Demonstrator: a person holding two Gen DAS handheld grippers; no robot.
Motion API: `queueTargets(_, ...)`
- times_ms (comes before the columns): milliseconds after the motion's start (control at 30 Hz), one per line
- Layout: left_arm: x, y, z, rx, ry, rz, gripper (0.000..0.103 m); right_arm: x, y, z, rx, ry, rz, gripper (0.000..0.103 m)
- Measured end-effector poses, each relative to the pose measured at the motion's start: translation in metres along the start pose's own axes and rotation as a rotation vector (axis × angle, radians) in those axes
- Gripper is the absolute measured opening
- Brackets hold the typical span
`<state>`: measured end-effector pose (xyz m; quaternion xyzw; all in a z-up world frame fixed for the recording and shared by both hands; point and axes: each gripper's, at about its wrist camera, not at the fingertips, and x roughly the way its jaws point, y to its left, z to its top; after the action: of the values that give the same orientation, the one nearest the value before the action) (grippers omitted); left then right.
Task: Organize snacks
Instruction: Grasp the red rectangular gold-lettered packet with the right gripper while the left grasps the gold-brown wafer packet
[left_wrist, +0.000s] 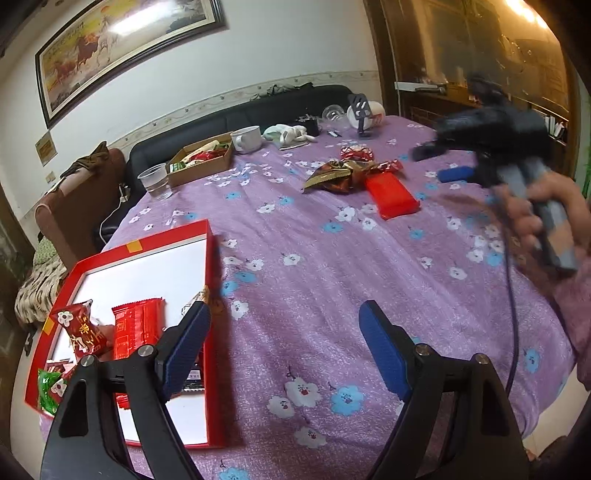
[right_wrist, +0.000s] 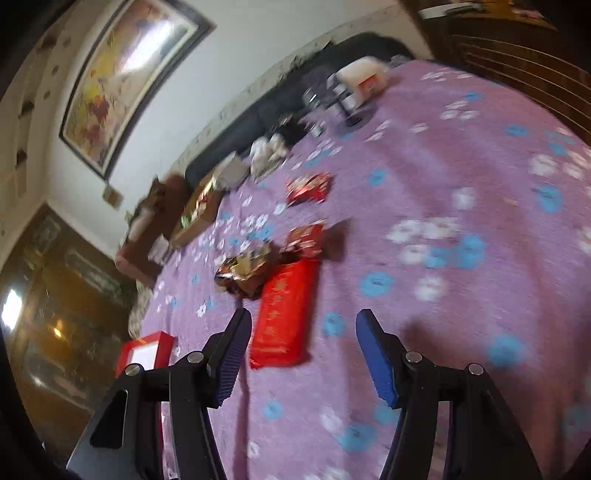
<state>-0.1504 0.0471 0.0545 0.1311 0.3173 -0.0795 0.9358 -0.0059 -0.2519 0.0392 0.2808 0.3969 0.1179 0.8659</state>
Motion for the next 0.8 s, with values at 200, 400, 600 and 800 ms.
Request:
queueTargets(200, 0.011, 0.012, 0.001, -0.042, 0.049, 0.036, 0.083, 0.082, 0.052, 0.003, -0.1, 0.173, -0.176, 0.069)
queueTargets(400, 0.035, 0.028, 0.038, -0.072, 0.063, 0.054, 0.083, 0.106, 0.079, -0.016, -0.456, 0.098, -0.406, 0.061)
queueTargets(600, 0.086, 0.009, 0.106, -0.046, 0.039, 0.056, 0.083, 0.089, 0.046, 0.005, -0.409, 0.114, -0.377, 0.048)
queueTargets(800, 0.153, -0.031, 0.152, 0.056, 0.102, 0.015, 0.083, 0.071, 0.011, 0.032, -0.247, 0.097, -0.355, 0.048)
